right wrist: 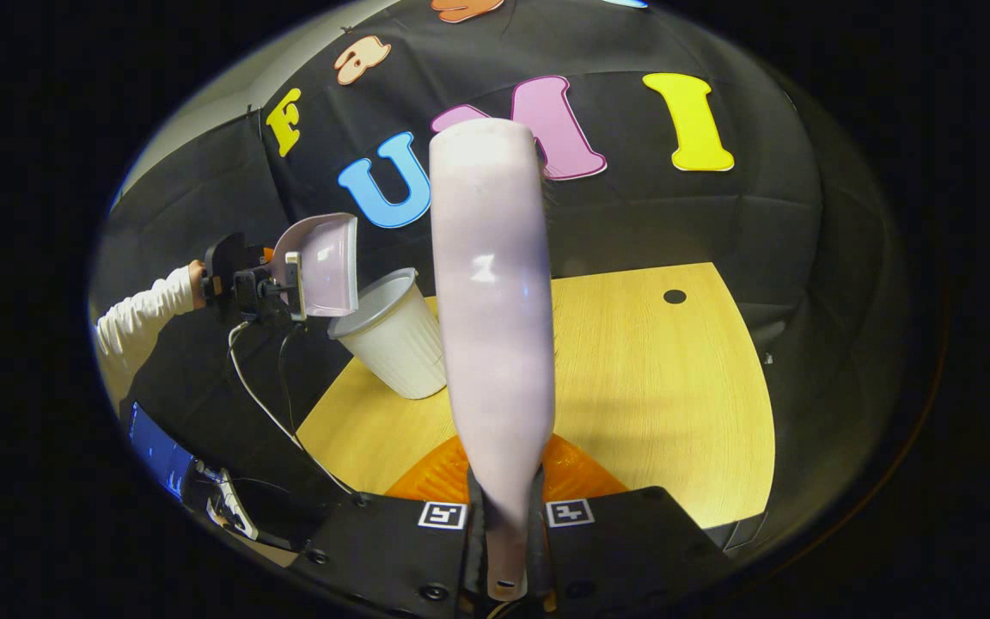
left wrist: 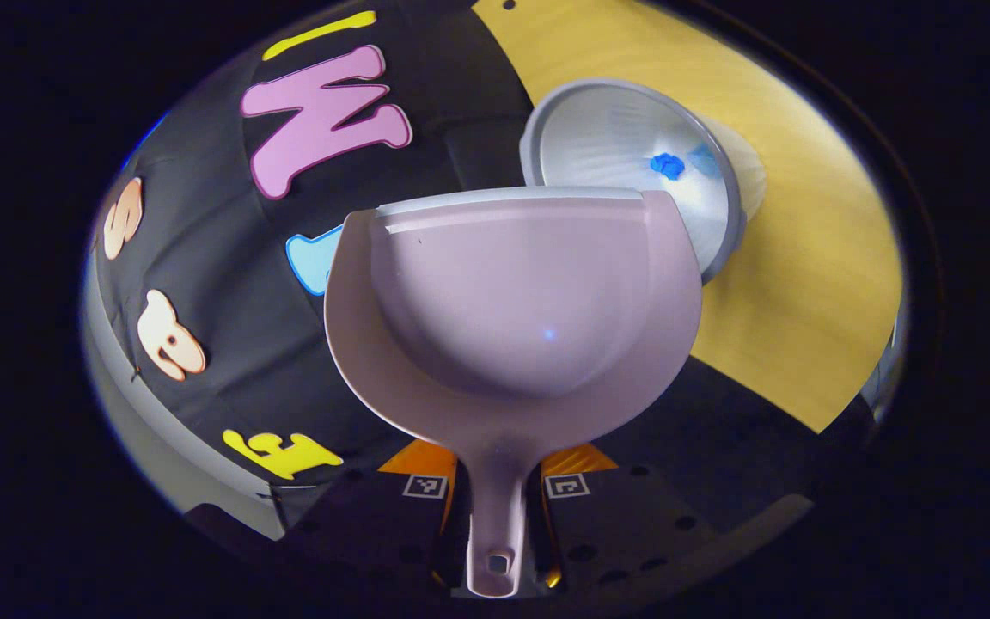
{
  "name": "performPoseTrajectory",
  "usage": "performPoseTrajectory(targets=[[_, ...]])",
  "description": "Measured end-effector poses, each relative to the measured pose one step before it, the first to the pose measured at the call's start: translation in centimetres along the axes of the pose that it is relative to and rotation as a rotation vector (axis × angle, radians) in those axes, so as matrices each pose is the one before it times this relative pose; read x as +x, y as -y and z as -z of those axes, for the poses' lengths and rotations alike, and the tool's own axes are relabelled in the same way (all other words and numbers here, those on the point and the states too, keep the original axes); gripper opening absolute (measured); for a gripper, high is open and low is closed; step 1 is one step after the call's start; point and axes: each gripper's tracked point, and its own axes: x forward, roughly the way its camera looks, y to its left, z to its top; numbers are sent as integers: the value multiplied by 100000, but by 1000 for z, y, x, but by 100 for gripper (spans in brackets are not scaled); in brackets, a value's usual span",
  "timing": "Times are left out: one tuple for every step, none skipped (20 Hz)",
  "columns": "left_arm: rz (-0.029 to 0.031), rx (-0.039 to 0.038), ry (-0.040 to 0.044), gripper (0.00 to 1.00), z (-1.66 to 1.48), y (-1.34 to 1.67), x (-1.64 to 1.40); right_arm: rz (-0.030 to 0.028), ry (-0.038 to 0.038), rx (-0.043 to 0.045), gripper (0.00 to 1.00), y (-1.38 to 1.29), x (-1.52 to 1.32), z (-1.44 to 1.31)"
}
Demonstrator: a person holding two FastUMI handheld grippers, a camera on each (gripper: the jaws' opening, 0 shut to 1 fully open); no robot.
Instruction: Pick up the small broom and dustpan from the desktop, sweep the trash into the dustpan with the broom, and then empty the trash into the garbage bin.
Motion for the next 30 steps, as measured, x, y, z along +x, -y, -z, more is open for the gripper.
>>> performPoseTrajectory(targets=[[1634, -7338, 1453, 25, -471, 274, -260, 283, 6, -384, 19, 6, -44, -184], [2933, -8381, 1993, 25, -406, 520, -94, 458, -76, -371, 19, 82, -39, -386], [3485, -10937, 1620, 25, -592, 666, -116, 283, 417, -360, 19, -80, -226, -474], [4413, -12775, 1636, 24, -655, 1130, -194, 587, 535, -567, 19, -43, 24, -832], [5177, -13950, 3085, 25, -805, 1640, -127, 1042, 1500, -789, 19, 105, -22, -1122], [5960, -13239, 2430, 25, -873, 2188, 55, 1154, 1485, -982, 19, 60, 35, -1206], [5630, -11763, 1621, 25, -631, 2322, 106, 1285, 1246, -1312, 19, -78, -3, -1102], [5490, -10050, 1598, 25, -1494, 1672, -594, 1988, 109, -1344, 19, 140, 111, -827], [5263, -8510, 897, 25, -1019, 1749, -911, 2879, -913, -744, 19, 482, 431, -368], [4396, -6589, 1820, 25, -1060, 1992, -479, 3034, -3311, 544, 19, 661, 619, 228], [3982, -4487, 146, 24, -463, 2215, -562, 1737, -3348, 1892, 19, 376, 1047, 584], [4077, -3825, -1302, 25, 223, 2582, -144, 1708, -4538, 1800, 19, 538, 1351, 1110], [5645, -5632, -2016, 25, 1003, 3276, 72, 2337, -7021, 2395, 19, 625, 1336, 1869], [7499, -5386, -4344, 25, 3010, 4323, -962, 610, -5544, 2414, 19, 192, 1255, 1927], [8995, -5258, -7089, 25, 3016, 3755, 361, 688, -4281, 1456, 19, 541, 1313, 1797], [7839, -4596, -8587, 25, 2956, 3386, 982, 744, -4621, 275, 19, 354, 1034, 1724], [5130, -2304, -6176, 25, 2326, 2197, 1362, 507, -4741, 578, 19, -35, 810, 1953], [2994, -1368, -4927, 25, 1836, 1661, 1765, 927, -3465, 479, 19, 254, 951, 1660], [610, 274, -4872, 25, 1258, 1012, 1767, 1730, -4671, 771, 19, 600, 1038, 1677], [136, -67, -5153, 25, 851, -23, 1921, 1897, -5451, 2649, 19, 626, 1506, 1864], [168, -1125, -5097, 25, 1059, 207, 1312, 1783, -6644, 3463, 19, 352, 1481, 1815], [504, -3267, -6202, 25, 211, 281, 566, 1878, -6888, 2657, 19, 312, 1427, 1634], [2110, -3688, -3416, 25, -531, -291, 234, 1603, -3323, 942, 20, 228, 1076, 854], [1293, -3051, -746, 25, -779, -573, 616, 2104, -2889, -1066, 19, 214, 1056, 641], [-1894, -1235, -2670, 25, -562, -781, 586, 383, -3561, 116, 20, 322, 1064, 774], [-2330, 370, -3368, 25, -138, -316, 924, 50, -4579, -75, 20, -311, 756, 724], [-1126, 943, -2415, 25, -115, -179, 352, -258, -5855, 498, 19, -486, 1254, 1022], [-152, 993, -2016, 27, 62, 275, -230, 1729, -1419, 583, 19, 42, 956, 178], [-262, 923, -2433, 25, 155, 85, -519, 3275, -983, -388, 19, 310, 692, -75], [-53, 1048, -3089, 25, -35, -50, -28, 2978, -1545, -208, 20, 449, 528, -42]])
